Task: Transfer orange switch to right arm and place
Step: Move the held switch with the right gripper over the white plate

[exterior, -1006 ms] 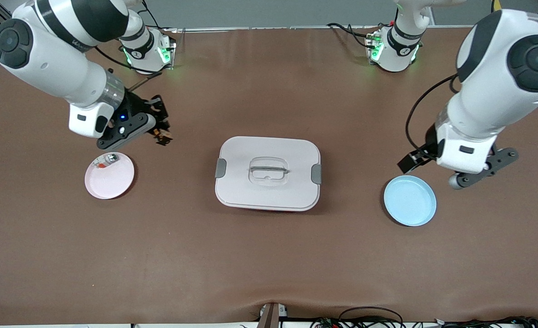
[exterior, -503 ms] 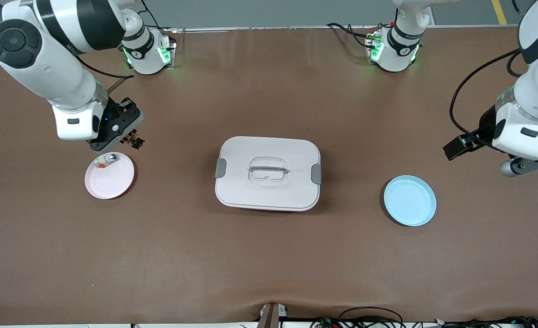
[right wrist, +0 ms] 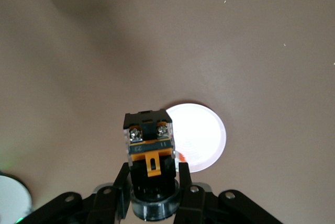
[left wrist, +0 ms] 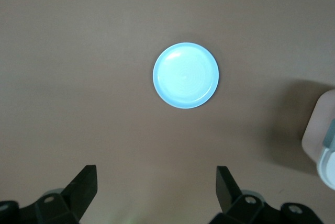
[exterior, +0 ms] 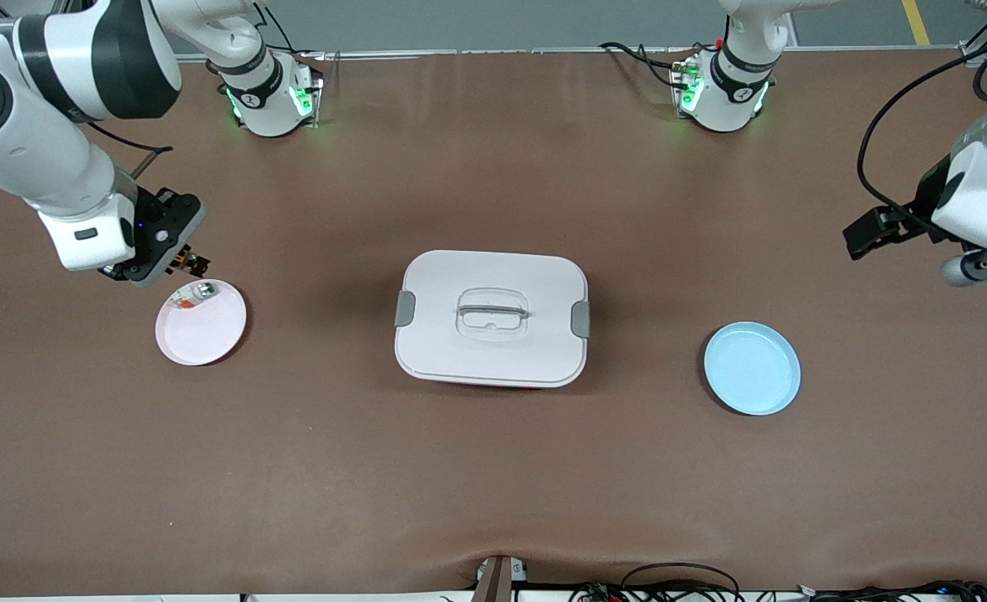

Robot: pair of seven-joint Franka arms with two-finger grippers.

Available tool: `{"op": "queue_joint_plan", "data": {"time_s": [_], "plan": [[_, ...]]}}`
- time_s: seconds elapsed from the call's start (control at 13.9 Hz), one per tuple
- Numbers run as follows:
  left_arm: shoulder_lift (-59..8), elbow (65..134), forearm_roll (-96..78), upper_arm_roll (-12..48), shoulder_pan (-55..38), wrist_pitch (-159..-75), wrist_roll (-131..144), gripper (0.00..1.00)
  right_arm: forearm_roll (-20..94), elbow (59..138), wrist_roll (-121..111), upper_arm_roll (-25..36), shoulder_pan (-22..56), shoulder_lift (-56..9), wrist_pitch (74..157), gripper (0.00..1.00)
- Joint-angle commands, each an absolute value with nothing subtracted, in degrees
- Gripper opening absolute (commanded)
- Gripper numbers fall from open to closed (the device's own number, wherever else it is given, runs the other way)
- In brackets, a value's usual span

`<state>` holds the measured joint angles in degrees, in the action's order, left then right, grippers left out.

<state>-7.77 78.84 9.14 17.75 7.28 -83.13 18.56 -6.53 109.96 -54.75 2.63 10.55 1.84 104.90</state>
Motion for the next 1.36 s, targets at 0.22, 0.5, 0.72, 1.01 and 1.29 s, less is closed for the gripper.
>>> {"op": "queue_joint_plan", "data": {"time_s": [0.22,0.5,0.72,1.01,1.29], "plan": [[0.86,89.45,5.19,5.99,-0.43,-87.17,10.21,1.00,-8.70,126.18,-71.42,1.58,1.25,5.19,123.44,0.00],[2.29,91.58,3.60,5.89,-0.44,-89.12,9.76,1.00,-9.14,130.34,-78.20,1.58,-3.42,1.95,131.83,0.00],[2.02,91.14,3.60,6.41,-0.26,-89.21,9.67,1.00,-9.31,130.34,-79.63,1.58,-4.39,-1.48,134.90,0.00],[2.11,91.05,3.60,6.59,-0.35,-89.30,9.76,1.00,-9.58,130.43,-79.72,1.58,-4.92,-5.53,137.80,0.00],[1.93,91.14,3.52,6.59,-0.44,-90.44,9.67,1.00,-9.84,130.43,-79.72,1.58,-5.27,-8.87,140.00,0.00]]}}
